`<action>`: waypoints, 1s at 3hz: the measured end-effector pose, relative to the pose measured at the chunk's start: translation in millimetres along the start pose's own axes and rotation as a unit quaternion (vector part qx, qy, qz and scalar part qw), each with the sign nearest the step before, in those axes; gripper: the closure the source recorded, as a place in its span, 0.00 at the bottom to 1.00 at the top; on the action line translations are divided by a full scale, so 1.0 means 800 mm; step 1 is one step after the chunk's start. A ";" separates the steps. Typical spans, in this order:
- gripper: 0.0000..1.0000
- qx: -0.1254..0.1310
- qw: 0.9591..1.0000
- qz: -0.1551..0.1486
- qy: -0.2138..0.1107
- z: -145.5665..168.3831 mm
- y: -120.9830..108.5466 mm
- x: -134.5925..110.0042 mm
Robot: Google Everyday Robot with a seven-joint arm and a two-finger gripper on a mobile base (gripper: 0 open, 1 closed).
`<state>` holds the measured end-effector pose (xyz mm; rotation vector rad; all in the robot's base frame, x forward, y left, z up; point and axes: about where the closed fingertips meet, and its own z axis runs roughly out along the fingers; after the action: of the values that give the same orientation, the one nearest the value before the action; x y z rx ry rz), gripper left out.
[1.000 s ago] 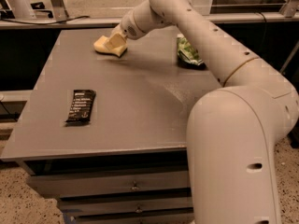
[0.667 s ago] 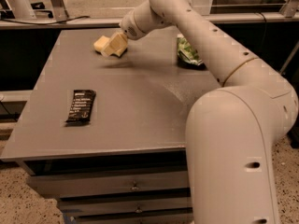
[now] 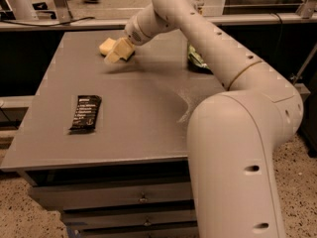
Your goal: Pick sponge
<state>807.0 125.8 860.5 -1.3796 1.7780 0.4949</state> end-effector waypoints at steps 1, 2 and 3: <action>0.00 -0.010 1.000 0.008 0.014 0.018 0.001 0.011; 0.18 -0.015 1.000 0.013 0.022 0.027 0.002 0.019; 0.40 -0.018 0.999 0.019 0.024 0.032 0.003 0.025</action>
Offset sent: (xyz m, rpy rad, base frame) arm 0.0097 0.0018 -0.0287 -0.0366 0.0654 -0.0096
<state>812.8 132.9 829.4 -1.3964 1.8457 0.5206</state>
